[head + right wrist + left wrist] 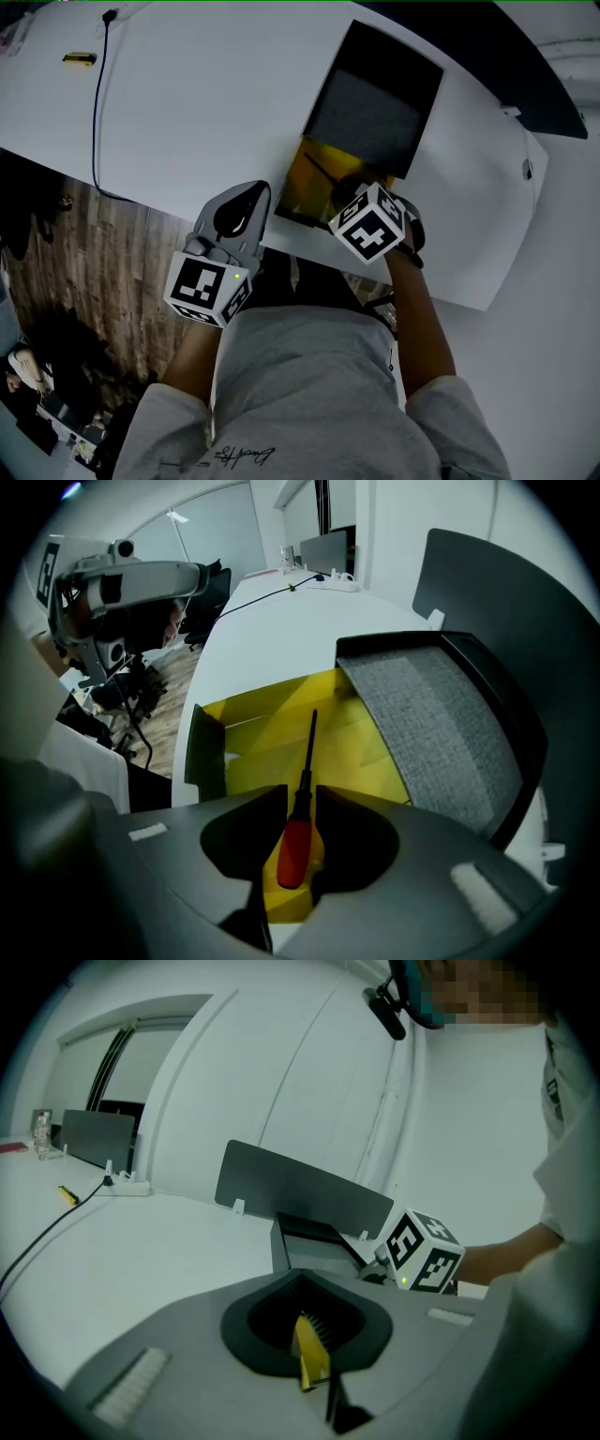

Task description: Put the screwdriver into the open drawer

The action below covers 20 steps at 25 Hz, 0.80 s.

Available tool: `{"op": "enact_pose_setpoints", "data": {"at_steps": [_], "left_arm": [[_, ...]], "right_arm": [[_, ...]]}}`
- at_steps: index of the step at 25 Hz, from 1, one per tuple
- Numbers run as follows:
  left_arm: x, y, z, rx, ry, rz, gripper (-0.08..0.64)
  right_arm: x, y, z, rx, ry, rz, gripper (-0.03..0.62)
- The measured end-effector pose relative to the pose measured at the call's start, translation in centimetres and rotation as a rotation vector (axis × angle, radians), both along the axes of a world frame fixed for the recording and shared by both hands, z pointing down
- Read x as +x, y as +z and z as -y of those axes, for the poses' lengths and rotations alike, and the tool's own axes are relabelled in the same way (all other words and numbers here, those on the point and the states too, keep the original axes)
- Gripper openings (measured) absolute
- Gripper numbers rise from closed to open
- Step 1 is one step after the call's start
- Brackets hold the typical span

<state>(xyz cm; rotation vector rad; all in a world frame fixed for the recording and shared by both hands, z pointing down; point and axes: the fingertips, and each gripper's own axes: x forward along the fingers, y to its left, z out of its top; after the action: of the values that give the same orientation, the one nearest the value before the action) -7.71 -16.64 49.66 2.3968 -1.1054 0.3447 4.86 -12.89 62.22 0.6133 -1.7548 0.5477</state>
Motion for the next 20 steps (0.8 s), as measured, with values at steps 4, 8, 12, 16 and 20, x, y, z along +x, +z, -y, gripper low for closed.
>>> {"op": "enact_pose_setpoints", "data": {"at_steps": [4,8,12,16,20], "left_arm": [[0.4,-0.6,-0.3,0.014,0.006,0.006,0.000],[0.9,-1.4,-0.6,0.031,0.019,0.024,0.000],[1.8,-2.6,-1.0,0.050,0.034,0.027,0.000],[2.1,-3.7,-1.4,0.066,0.031,0.034,0.000],[2.6,-4.7,-2.0,0.074,0.040,0.039,0.000]], "right_arm": [[-0.1,-1.4,0.2,0.029,0.033,0.062,0.112],[0.1,-3.4,0.6,0.095,0.072,0.135,0.092],[1.0,-5.5,0.2,0.158,0.104,0.175,0.059],[1.4,-8.1,-0.2,0.219,0.144,0.227,0.014],[1.3,-10.7,-0.6,0.269,0.179,0.316,0.014]]}}
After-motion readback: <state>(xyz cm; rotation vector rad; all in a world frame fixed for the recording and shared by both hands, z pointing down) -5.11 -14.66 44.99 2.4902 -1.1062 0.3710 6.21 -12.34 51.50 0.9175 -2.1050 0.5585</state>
